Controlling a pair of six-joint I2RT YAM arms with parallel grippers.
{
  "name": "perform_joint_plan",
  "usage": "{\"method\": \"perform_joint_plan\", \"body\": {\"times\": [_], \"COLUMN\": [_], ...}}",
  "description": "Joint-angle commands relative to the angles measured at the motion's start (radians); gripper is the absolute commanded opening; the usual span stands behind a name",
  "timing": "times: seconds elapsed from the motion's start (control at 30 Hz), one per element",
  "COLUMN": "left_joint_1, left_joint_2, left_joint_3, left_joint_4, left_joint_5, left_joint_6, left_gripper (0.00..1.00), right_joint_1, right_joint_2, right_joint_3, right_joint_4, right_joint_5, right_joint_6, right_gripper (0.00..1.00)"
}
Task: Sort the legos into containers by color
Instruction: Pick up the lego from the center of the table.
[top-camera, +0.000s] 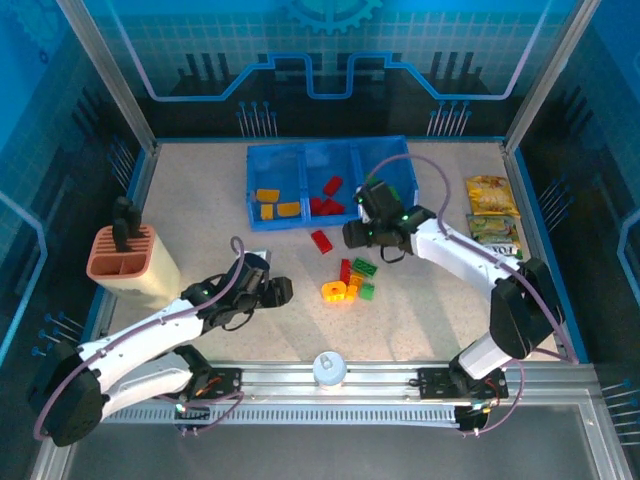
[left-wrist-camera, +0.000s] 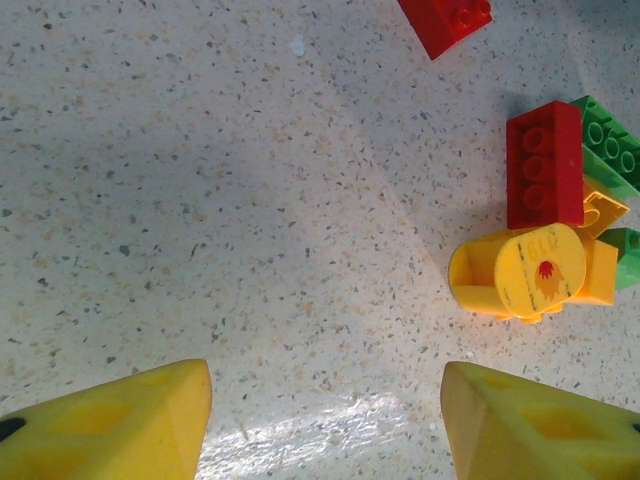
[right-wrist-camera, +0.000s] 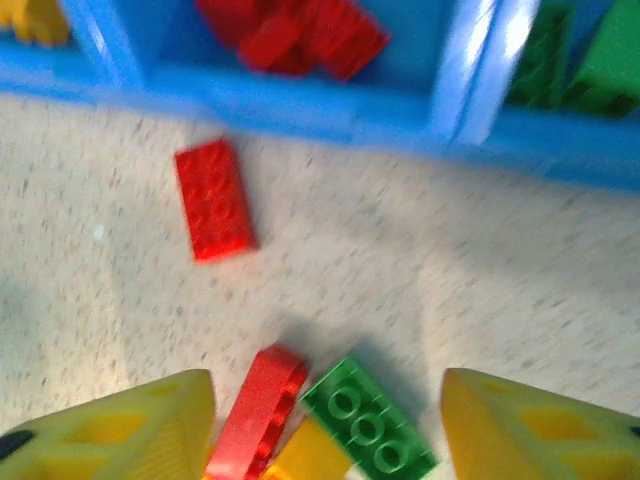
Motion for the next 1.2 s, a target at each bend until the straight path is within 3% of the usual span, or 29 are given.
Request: {"method": "perform_joint_plan", "body": {"times": [0.0,0.37,0.97,1.17], "left_joint_1": [-0.006,-0.005,-0.004,-0.003], "left_joint_2": [0.011,-0.031,-0.123,-0.138], "left_joint_3": [0.032,0.040,-0.013,-0.027], "left_joint_4": [0.034,-0.009,-0.053,-0.058], "left_joint_5": [0.007,-0.023,-0.053,-0.057], "left_joint_6": [-0.023,-0.028,-0.036,-0.037], "left_gripper": [0.63,0.63,0.63,0.63], "right_joint_1": [0.055,0.167,0.183,0.195], "right_joint_2": [-0.003,0.170,0.350,0.375], "right_joint_3": [-0.057,-0.028,0.116,0.173], "right_joint_4": [0.004,0.006,-0.080,-0.099], "right_joint_5": [-0.004,0.025,0.078,0.092], "right_joint_6": [0.102,0.178,0.180,0.169], "right_gripper": [0.59,0.55,0.48,0.31]}}
